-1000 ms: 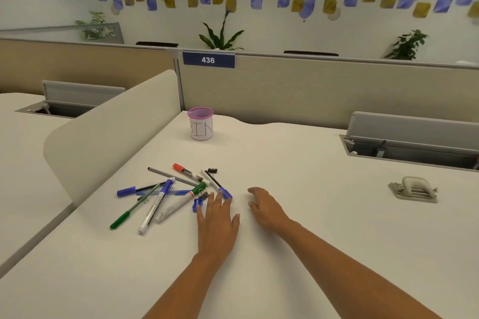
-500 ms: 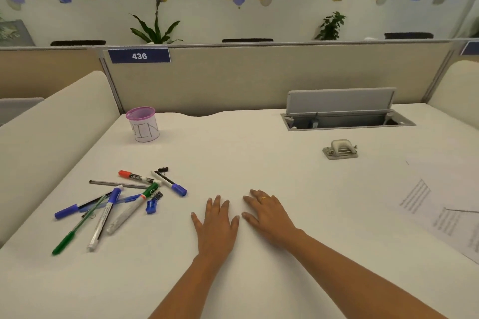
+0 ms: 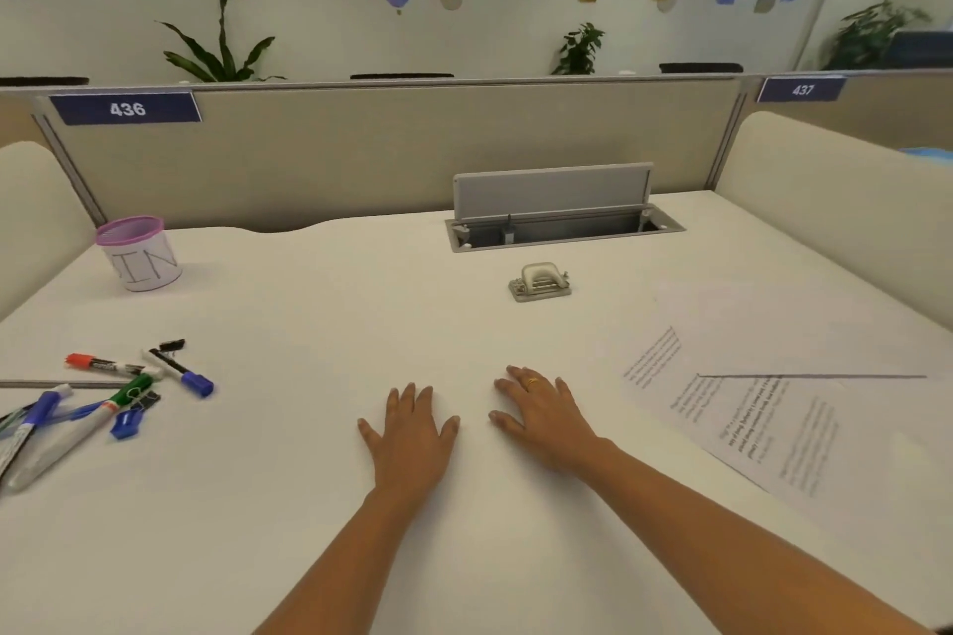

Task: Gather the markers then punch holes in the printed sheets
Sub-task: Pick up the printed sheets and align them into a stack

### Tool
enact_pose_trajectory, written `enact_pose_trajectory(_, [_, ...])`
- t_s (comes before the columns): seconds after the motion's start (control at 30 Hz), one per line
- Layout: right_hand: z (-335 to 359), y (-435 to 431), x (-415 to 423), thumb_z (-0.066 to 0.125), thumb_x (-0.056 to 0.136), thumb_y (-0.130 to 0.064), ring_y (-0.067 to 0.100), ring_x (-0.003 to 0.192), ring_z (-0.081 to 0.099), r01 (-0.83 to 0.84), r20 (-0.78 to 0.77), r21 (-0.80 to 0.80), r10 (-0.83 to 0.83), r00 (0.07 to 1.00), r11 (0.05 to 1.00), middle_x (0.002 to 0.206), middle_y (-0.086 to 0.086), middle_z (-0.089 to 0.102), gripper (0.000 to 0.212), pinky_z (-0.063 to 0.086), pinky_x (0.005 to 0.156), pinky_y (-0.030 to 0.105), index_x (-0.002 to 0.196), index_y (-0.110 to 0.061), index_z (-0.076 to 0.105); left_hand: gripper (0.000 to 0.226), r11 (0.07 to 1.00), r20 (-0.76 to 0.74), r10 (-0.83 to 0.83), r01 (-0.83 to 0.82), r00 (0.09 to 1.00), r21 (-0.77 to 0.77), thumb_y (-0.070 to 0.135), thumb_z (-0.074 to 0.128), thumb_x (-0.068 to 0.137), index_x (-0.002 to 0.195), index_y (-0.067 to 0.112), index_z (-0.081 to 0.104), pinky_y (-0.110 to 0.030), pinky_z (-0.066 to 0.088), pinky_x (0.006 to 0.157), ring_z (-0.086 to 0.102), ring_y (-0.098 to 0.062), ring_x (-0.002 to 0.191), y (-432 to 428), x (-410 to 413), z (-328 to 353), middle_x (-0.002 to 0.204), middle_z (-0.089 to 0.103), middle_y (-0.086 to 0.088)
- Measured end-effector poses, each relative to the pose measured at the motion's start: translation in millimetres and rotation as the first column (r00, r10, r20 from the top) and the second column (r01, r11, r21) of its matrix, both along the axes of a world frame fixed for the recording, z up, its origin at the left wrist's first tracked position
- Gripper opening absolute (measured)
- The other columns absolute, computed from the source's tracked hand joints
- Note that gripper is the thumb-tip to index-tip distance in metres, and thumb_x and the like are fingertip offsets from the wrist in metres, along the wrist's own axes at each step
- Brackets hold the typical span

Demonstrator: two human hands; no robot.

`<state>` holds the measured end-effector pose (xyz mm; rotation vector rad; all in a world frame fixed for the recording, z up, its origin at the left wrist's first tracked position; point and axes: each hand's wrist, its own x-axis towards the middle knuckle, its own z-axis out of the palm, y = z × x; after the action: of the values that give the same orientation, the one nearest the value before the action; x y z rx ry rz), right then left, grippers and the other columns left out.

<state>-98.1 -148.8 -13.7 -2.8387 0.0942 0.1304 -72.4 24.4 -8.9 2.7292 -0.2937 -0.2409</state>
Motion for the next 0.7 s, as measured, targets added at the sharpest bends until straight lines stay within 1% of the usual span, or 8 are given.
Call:
enact_pose_trajectory(0.07, [1,-30,-10,0.031,0.094,-0.052,0.011,0.146,0.011,0.033,0.014,-0.021,-0.032,0.999,0.999,0.157,-0.003,0.018,0.057,0.007,0.117,0.045,0.143,-0.022,0.03,0.058,1.0,-0.005,-0.02,0.02,1.0,-0.003,0.045,0.031,0.096,0.147,0.02,0.019,-0.055,0.001,0.114,0.0,-0.016,0.147,-26,-9,1,0.158,0.009,0.002])
enact_pose_trajectory(0.2, [3,-87,-27,0.037,0.096,-0.044,0.01,0.145,0.014,0.113,0.063,0.006,-0.113,0.992,0.994,0.156,-0.004,0.021,0.051,0.009,0.117,0.041,0.142,-0.022,0.033,0.057,0.999,-0.015,-0.048,0.048,0.999,-0.001,0.045,0.032,0.096,0.146,0.021,0.022,-0.056,0.001,0.114,0.001,-0.016,0.147,-73,-26,0,0.158,0.01,0.001])
enact_pose_trajectory(0.33, [8,-139,-43,0.041,0.096,-0.04,0.013,0.144,0.02,0.176,0.118,0.037,-0.179,0.977,0.984,0.154,-0.001,0.026,0.049,0.012,0.117,0.04,0.14,-0.019,0.037,0.056,0.996,-0.012,-0.084,0.084,0.996,0.002,0.046,0.032,0.096,0.145,0.021,0.023,-0.055,0.0,0.114,0.001,-0.016,0.146,-114,-42,0,0.158,0.008,0.001])
enact_pose_trajectory(0.4, [10,-165,-49,0.043,0.095,-0.039,0.014,0.143,0.022,0.207,0.133,0.027,-0.208,0.969,0.978,0.154,0.001,0.028,0.05,0.014,0.116,0.04,0.14,-0.017,0.038,0.056,0.996,-0.016,-0.093,0.093,0.996,0.001,0.047,0.032,0.096,0.145,0.021,0.024,-0.056,0.0,0.114,0.001,-0.016,0.146,-133,-47,0,0.158,0.009,0.0])
enact_pose_trajectory(0.57, [13,-218,-63,0.045,0.095,-0.038,0.019,0.142,0.026,0.267,0.132,0.006,-0.266,0.955,0.964,0.154,0.006,0.028,0.052,0.019,0.117,0.042,0.14,-0.013,0.038,0.059,0.997,-0.04,-0.077,0.077,0.996,0.003,0.049,0.034,0.094,0.145,0.021,0.024,-0.057,-0.001,0.113,0.001,-0.017,0.146,-172,-54,3,0.158,0.009,-0.001])
enact_pose_trajectory(0.7, [15,-244,-67,0.047,0.093,-0.04,0.02,0.143,0.024,0.295,0.104,-0.017,-0.292,0.951,0.955,0.154,0.006,0.026,0.056,0.019,0.117,0.045,0.141,-0.013,0.036,0.064,0.997,-0.044,-0.073,0.073,0.996,0.014,0.055,0.035,0.092,0.144,0.019,0.025,-0.058,-0.001,0.113,0.001,-0.019,0.146,-196,-58,4,0.158,0.009,-0.003])
